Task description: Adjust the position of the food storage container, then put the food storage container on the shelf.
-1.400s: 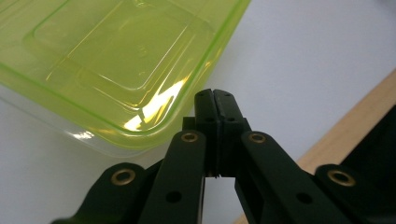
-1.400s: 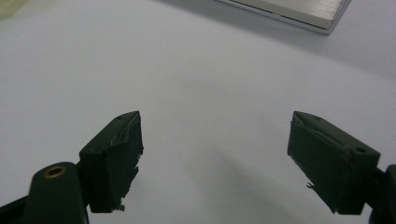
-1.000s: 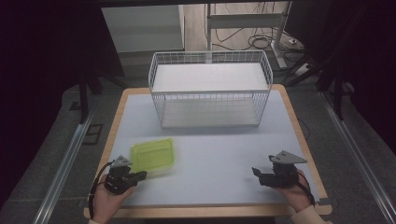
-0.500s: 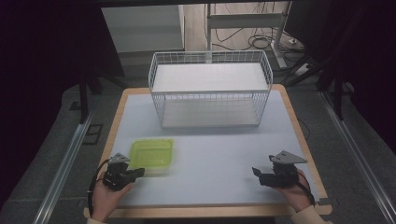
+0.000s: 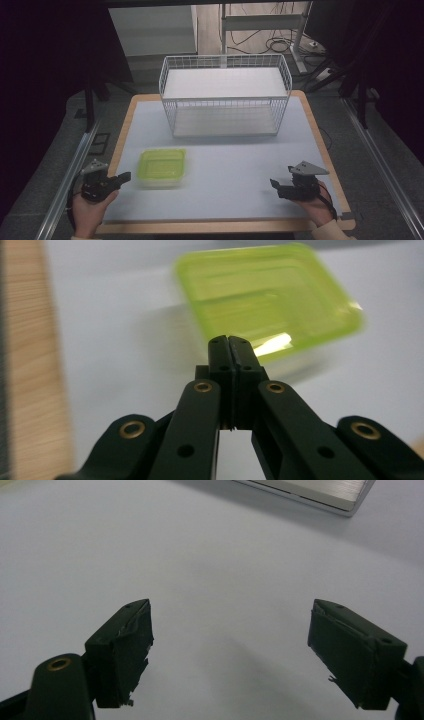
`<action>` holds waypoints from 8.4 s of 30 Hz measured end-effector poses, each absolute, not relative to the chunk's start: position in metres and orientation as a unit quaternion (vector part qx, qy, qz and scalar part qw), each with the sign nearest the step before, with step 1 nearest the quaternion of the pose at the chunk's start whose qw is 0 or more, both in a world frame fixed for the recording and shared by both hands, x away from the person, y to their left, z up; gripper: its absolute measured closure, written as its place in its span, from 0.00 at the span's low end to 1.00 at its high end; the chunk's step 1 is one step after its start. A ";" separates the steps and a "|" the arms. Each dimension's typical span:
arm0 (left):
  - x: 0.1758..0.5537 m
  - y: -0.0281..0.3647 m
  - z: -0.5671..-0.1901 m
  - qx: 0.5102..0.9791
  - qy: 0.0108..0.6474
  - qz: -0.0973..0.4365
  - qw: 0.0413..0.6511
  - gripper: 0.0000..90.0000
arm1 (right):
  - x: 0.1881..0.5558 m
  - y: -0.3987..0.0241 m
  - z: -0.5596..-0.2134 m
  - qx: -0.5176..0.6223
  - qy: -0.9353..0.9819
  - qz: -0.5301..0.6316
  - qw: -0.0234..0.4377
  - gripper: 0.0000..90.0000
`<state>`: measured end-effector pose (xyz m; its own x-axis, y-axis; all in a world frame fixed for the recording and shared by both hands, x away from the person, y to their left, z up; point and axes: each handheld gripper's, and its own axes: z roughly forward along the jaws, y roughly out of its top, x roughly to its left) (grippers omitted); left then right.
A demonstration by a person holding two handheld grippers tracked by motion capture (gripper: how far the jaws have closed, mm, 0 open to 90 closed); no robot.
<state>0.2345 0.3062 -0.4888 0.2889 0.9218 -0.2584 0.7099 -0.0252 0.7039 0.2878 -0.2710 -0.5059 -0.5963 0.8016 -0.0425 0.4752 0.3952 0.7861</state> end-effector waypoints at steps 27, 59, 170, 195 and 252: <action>0.296 0.300 -0.520 0.703 0.617 0.104 0.339 1.00 | 0.289 -0.273 -0.505 0.400 0.803 0.383 0.219 0.20; 0.315 0.246 -0.519 0.727 0.591 0.086 0.340 1.00 | 0.289 -0.273 -0.506 0.398 0.805 0.383 0.217 0.20; 0.323 0.173 -0.503 0.692 0.544 -0.071 0.469 0.53 | 0.342 -0.224 -0.489 0.454 0.749 0.482 -0.023 0.45; 0.338 0.163 -0.522 0.686 0.543 -0.119 0.469 0.65 | 0.370 -0.199 -0.512 0.473 0.749 0.453 -0.098 0.68; 0.316 0.155 -0.479 0.692 0.500 -0.091 0.513 0.90 | 0.352 -0.206 -0.467 0.444 0.725 0.517 -0.105 0.90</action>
<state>0.3163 0.1551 -0.4791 0.4843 0.5978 -0.6389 0.7851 0.0253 0.6188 0.3516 -0.2058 -0.4665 -0.5845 0.5340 0.6109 0.7516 0.0725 0.6556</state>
